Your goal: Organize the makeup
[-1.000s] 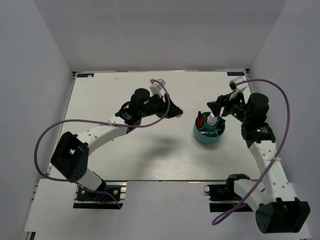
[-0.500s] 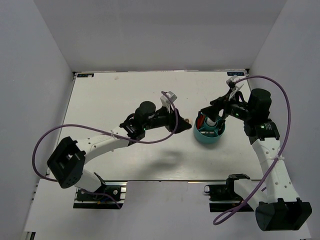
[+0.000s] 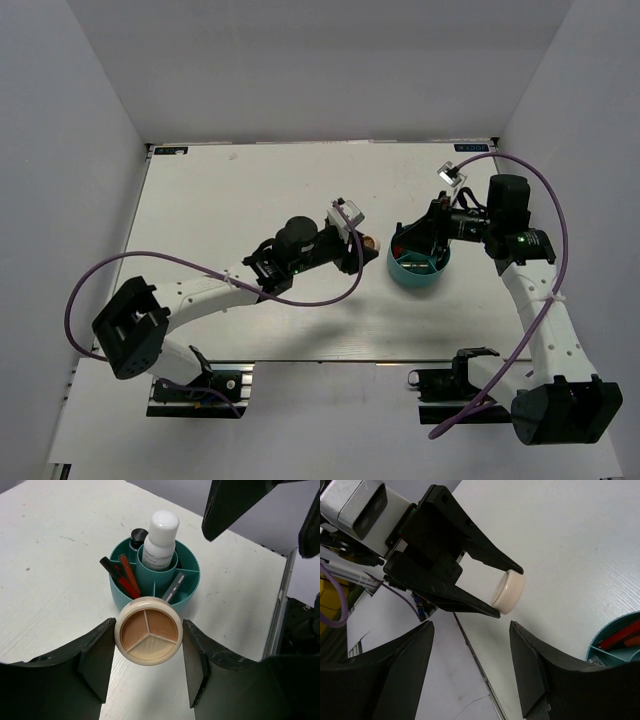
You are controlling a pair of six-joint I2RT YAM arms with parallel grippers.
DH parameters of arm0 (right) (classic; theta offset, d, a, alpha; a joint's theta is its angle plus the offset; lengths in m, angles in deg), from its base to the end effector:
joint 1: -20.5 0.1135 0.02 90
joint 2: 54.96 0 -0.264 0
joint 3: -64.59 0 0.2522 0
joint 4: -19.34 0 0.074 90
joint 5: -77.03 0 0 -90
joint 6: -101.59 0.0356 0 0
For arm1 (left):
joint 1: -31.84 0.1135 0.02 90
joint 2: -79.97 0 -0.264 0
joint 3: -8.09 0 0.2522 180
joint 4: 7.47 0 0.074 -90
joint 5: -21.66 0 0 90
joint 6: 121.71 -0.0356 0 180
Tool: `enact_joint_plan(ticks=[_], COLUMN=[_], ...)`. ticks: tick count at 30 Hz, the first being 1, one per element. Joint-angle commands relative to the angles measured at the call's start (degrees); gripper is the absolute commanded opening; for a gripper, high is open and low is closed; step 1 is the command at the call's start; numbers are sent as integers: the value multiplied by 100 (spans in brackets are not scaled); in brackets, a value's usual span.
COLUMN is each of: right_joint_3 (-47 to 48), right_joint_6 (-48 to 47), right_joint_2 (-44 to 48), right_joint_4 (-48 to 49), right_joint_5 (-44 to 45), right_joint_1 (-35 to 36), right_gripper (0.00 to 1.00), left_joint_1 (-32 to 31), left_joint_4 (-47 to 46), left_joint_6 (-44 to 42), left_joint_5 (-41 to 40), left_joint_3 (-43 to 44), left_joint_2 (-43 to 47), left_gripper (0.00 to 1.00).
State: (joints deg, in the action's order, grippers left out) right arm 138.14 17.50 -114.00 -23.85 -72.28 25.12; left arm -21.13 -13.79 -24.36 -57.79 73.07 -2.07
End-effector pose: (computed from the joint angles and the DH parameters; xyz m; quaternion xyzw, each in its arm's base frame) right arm 0.2061 0.0474 0.3588 -0.2439 0.7503 0.4645 0.4022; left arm 0.1945 -0.2687 0.2807 0.3514 0.6842 -0.3803 0.5136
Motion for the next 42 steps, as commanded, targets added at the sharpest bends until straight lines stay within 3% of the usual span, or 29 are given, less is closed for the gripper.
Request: enact_joint_plan(ticks=[1,20,35,40,42], right_joint_3=[112,24,-29,-29,-3], right_joint_6=[173,-37,15,33,-2], right_joint_2=[-37,-300,-318,-335,-327], right_joint_4=[-195,-212,-177,-151,-177], right_joint_5=[-222,921,754,754,772], right_joint_1=[39,56,144,197,214], right_gripper=[67,67,64,58,48], left_joint_1=[-143,-530,-688,-688,-688], left_joint_4=[-233,-375,-365,-357,-348], left_joint_6=[-428,-507,-560,-569,-568], left_joint_5=[-352,-448,-466,-466,-501], left_joint_3=[283,766,968,1074,1065], left_joint_2=[-66,-181,-365,-418,-418], left_gripper=[12,12,12,12,12])
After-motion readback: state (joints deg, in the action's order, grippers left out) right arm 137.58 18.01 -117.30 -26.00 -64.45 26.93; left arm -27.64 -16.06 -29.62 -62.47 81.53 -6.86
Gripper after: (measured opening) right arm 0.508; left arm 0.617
